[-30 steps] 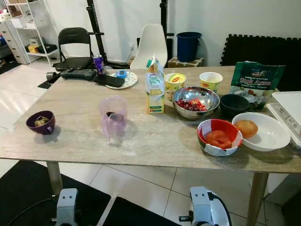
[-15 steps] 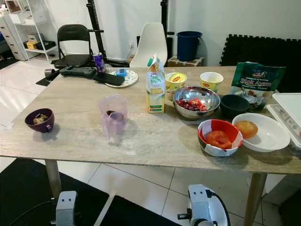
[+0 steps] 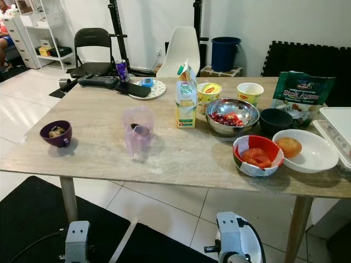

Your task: Restocking fridge

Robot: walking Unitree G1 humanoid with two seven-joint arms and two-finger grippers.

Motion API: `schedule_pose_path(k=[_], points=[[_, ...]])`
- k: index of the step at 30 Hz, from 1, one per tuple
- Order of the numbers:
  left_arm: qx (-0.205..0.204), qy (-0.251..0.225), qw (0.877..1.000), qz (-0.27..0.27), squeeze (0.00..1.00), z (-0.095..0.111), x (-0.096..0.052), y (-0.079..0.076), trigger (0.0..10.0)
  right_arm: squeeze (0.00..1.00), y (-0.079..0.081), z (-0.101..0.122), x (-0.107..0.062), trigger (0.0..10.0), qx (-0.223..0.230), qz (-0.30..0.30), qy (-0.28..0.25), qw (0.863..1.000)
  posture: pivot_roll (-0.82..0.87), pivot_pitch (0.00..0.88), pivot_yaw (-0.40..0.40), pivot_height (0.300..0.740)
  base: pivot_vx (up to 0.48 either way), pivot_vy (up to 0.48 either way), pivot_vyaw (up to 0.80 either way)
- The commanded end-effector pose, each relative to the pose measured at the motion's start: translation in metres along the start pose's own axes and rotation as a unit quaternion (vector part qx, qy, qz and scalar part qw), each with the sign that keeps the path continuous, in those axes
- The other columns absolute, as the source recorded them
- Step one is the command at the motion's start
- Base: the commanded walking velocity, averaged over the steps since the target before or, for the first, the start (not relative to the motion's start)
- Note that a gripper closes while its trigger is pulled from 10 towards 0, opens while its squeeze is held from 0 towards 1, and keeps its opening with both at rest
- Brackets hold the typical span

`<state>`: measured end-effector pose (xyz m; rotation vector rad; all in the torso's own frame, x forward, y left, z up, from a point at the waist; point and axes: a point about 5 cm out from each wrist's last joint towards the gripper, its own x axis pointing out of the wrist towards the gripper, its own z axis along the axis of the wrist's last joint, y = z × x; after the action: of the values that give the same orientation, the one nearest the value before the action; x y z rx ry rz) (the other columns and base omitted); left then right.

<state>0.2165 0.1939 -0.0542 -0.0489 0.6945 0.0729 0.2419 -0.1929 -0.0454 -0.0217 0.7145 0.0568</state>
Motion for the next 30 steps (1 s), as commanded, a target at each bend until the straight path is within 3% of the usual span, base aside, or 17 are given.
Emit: schedule_pose_path(k=[1,30], points=[[0.002,0.003,1.000,-0.002,0.00,-0.001,-0.001,0.000,10.0,0.00,0.001,-0.001,0.000,10.0,0.000,0.000,0.001,1.000,0.05,0.073,0.054,0.740,-0.292,0.000,0.00],[0.000,-0.003,1.000,-0.008,0.00,0.005,0.001,-0.002,10.0,0.00,0.006,0.011,0.004,10.0,-0.013,0.015,-0.010,1.000,0.05,0.067,0.054,0.740,-0.292,0.000,0.00]])
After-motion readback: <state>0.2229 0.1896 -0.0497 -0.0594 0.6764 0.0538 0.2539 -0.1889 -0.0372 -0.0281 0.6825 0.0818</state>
